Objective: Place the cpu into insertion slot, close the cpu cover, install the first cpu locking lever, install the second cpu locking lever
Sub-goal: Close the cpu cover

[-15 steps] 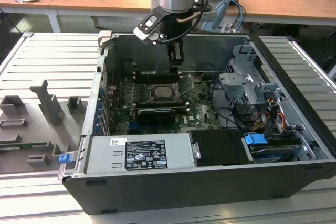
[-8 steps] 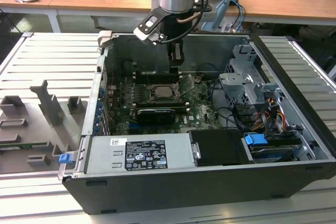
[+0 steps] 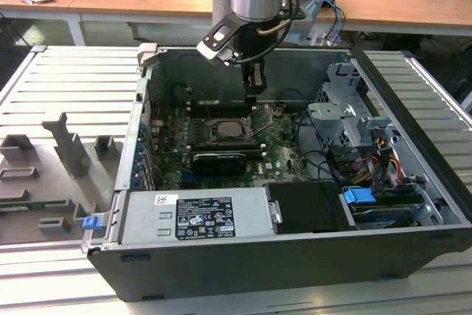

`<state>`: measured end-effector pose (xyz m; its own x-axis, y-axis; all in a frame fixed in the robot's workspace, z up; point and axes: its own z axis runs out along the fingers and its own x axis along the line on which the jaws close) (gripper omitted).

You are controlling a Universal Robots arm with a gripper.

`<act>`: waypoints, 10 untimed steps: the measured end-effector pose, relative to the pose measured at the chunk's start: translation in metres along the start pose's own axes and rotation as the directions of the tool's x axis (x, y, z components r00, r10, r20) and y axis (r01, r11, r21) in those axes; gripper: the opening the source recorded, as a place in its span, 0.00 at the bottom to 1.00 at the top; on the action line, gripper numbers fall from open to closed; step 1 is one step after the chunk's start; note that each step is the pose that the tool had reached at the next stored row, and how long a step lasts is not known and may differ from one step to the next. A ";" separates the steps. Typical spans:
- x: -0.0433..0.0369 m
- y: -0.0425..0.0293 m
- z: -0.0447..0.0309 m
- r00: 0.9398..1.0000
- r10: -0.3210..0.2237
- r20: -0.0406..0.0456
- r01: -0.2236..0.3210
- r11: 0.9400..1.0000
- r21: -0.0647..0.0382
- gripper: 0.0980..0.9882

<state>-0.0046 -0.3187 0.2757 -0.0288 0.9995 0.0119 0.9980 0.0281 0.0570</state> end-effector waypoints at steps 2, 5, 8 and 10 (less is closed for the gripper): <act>-0.0001 0.0042 0.0035 1.000 -0.003 0.000 0.003 1.000 0.000 0.01; -0.0007 0.0173 0.0083 1.000 -0.004 0.000 0.004 1.000 0.002 0.01; -0.0011 0.0317 0.0100 1.000 -0.005 0.000 0.005 1.000 0.008 0.01; -0.0014 0.0414 0.0116 1.000 -0.005 0.000 0.005 1.000 0.010 0.01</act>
<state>0.0374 -0.3188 0.2664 -0.0338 0.9994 0.0112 0.9983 0.0332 0.0471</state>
